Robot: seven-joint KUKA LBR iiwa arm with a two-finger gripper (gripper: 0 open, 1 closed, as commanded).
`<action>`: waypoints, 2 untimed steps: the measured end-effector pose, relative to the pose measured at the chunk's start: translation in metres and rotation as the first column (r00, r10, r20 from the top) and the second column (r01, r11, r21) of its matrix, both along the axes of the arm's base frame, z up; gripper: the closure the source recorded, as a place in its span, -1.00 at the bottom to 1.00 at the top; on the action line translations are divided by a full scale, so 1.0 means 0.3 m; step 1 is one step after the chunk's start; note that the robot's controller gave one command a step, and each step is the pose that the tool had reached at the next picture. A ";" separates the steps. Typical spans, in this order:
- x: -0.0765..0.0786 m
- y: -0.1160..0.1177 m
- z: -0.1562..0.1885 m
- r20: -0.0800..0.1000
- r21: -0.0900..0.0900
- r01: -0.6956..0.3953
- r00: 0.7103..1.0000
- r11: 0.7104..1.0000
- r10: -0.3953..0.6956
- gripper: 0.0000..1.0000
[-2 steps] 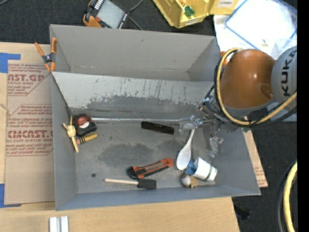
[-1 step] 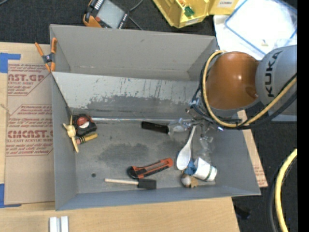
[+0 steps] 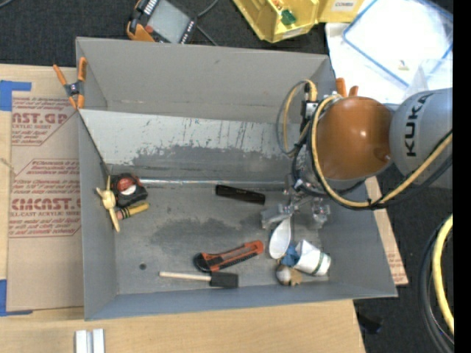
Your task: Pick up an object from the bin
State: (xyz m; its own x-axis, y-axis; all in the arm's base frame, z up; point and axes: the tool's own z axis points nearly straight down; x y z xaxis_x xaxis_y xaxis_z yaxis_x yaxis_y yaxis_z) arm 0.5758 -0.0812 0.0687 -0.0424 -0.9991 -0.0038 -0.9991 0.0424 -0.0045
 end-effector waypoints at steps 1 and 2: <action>0.007 -0.012 0.005 0.000 0.003 0.090 0.996 0.996 -0.090 1.00; 0.007 -0.012 0.005 0.000 0.003 0.090 0.996 0.996 -0.090 1.00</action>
Offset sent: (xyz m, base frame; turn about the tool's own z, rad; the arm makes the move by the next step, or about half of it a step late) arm 0.0000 0.0000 0.0000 0.0000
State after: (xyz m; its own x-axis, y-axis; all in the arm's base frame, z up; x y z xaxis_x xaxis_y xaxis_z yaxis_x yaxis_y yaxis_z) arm 0.5779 -0.0847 0.0703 -0.1326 -0.9911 -0.0067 -0.9912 0.1326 -0.0046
